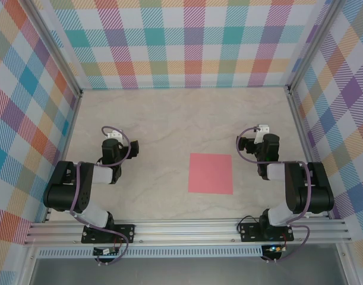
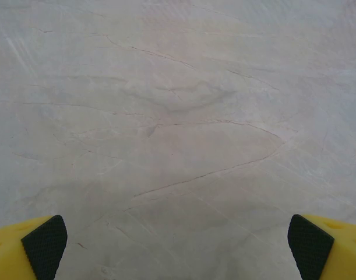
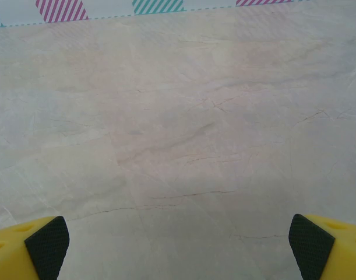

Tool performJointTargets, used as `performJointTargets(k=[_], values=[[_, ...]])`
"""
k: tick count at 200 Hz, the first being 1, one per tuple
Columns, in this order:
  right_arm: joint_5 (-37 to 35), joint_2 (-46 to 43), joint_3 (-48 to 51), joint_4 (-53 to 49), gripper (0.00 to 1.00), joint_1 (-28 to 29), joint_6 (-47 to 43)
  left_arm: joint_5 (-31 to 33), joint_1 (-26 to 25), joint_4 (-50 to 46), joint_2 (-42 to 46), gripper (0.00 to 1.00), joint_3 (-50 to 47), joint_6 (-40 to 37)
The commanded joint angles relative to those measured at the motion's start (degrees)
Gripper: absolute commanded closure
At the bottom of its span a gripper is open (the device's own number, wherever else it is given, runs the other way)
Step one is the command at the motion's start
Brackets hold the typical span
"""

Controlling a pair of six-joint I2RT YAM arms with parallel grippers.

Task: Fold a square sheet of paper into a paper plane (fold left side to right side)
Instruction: Move the square sheet of paper to the center of the table.

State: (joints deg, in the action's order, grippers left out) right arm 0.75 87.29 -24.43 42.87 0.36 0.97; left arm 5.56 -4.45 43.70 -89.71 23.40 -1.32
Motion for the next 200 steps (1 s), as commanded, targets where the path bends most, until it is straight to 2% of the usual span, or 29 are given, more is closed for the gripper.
performJointTargets(k=[1,173,186,200], values=[[1.3,0.1,0.3,2.4,0.00,-0.3,-0.5,-0.4,0.5,1.6,0.2,0.00,1.1,-0.3],[1.4,0.1,0.3,2.4,0.00,-0.3,-0.5,-0.6,0.5,1.8,0.4,0.00,0.9,-0.3],[1.3,-0.4,-0.7,0.4,0.00,-0.3,-0.4,-0.2,0.6,-0.8,3.2,0.00,1.4,-0.1],[1.2,-2.3,-2.1,-3.4,0.00,-0.3,-0.3,-0.5,0.6,-8.0,9.9,0.00,2.5,-0.3]])
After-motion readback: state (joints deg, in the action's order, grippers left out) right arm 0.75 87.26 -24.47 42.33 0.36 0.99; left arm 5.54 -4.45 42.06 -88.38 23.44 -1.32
